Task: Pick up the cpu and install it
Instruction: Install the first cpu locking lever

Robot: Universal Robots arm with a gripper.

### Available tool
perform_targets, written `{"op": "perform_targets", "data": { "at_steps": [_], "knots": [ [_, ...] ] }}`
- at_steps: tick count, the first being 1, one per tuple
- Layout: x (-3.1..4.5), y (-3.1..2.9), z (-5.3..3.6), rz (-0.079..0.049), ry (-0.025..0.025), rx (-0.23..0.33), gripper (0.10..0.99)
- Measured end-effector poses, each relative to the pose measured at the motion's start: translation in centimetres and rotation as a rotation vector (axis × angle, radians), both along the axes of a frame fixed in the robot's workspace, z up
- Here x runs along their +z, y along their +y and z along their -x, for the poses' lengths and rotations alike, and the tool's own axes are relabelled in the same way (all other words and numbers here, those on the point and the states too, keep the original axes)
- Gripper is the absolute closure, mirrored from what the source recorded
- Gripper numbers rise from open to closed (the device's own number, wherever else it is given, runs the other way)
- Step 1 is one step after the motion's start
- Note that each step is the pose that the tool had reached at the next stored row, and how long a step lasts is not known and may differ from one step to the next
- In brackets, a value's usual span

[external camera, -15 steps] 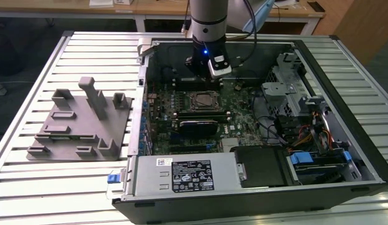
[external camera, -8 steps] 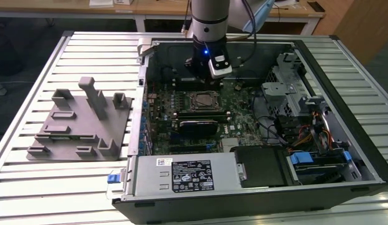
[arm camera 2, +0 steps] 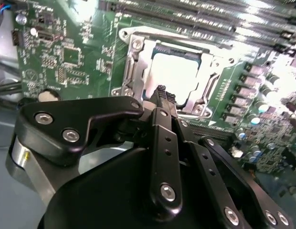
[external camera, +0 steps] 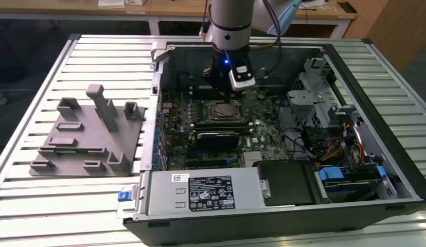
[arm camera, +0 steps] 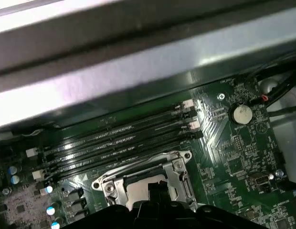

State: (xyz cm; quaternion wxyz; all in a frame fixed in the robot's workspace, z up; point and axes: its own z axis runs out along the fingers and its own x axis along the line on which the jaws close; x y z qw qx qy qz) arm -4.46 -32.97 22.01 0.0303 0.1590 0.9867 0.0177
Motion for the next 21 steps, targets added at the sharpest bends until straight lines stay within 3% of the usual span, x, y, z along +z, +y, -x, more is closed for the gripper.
{"op": "perform_targets", "data": {
  "at_steps": [5, 9, 12, 17, 21],
  "knots": [
    [-0.25, -0.43, 0.0, 0.007, 0.0199, 0.0, 0.98],
    [-0.45, -0.84, 0.0, 0.01, 0.0317, 0.0, 0.98],
    [-0.52, -0.94, 0.0, 0.015, 0.0349, 0.0, 0.98],
    [-0.51, -0.94, 0.0, 0.016, 0.0348, 0.0, 0.98],
    [0.1, -0.94, 0.0, 0.016, 0.0348, 0.0, 0.98]
  ]
}}
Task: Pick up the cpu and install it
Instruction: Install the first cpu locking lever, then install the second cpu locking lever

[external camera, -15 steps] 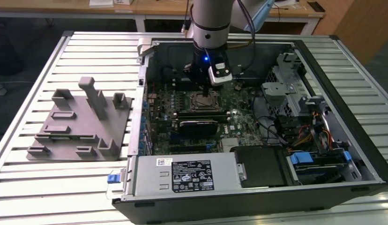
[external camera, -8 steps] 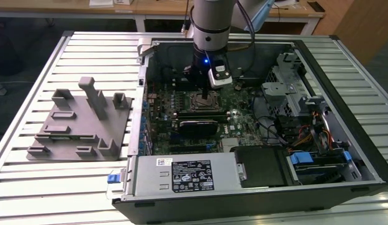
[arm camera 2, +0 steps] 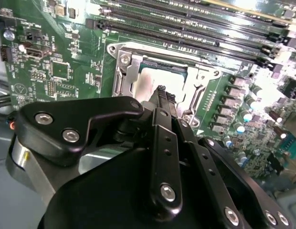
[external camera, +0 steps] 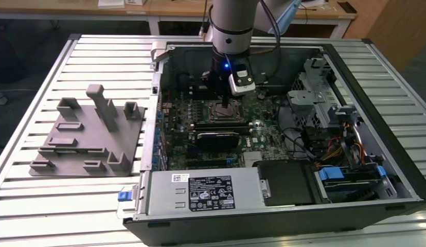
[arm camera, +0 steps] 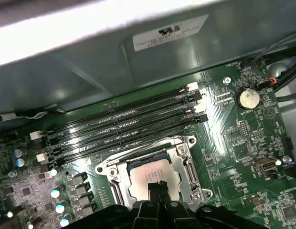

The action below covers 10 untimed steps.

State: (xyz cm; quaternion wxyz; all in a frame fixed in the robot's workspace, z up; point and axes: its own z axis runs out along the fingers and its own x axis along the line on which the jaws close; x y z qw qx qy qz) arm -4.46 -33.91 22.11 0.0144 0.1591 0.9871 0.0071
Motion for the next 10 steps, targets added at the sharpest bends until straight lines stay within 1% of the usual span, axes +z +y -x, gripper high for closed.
{"op": "perform_targets", "data": {
  "at_steps": [5, 10],
  "knots": [
    [1.09, 0.0, 0.0, 0.0, 0.0, 0.0, 0.98],
    [1.25, 0.0, 0.0, 0.0, 0.0, 0.0, 0.98]
  ]
}}
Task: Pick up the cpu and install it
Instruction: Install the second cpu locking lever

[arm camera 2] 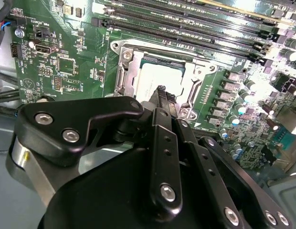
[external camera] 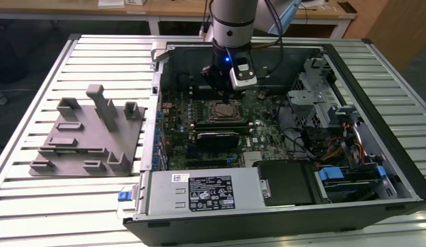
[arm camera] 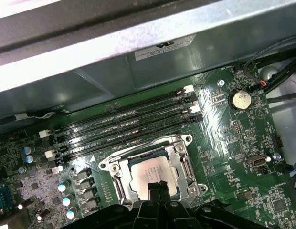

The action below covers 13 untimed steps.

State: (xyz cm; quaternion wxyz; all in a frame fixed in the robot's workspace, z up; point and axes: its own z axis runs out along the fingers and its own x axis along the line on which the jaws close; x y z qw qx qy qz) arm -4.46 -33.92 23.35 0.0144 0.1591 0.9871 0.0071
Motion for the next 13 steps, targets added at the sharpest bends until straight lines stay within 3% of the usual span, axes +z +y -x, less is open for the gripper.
{"op": "perform_targets", "data": {
  "at_steps": [13],
  "knots": [
    [0.3, 0.0, 0.0, 0.0, -0.0001, 0.0, 0.98]
  ]
}}
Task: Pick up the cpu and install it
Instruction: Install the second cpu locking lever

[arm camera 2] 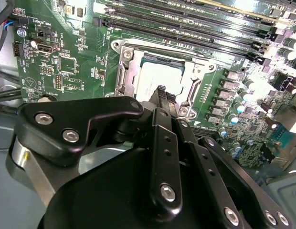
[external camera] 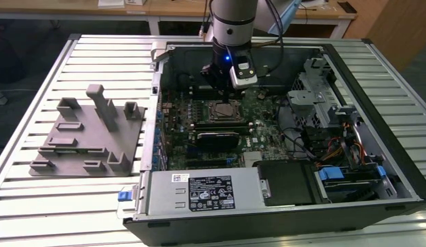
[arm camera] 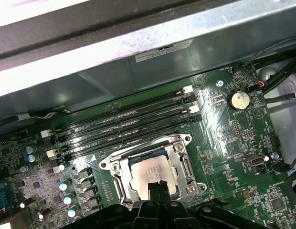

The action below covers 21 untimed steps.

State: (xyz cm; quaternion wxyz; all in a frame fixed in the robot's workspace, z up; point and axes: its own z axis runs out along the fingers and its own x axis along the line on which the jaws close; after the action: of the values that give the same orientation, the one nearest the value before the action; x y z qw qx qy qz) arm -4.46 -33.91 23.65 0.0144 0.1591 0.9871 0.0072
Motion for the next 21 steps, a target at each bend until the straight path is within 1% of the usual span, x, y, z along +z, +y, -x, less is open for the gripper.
{"op": "perform_targets", "data": {
  "at_steps": [6, 21],
  "knots": [
    [0.01, -0.14, 0.0, 0.0, 0.0002, 0.0, 0.98],
    [0.01, -0.95, 0.0, 0.0, 0.0001, 0.0, 0.98]
  ]
}}
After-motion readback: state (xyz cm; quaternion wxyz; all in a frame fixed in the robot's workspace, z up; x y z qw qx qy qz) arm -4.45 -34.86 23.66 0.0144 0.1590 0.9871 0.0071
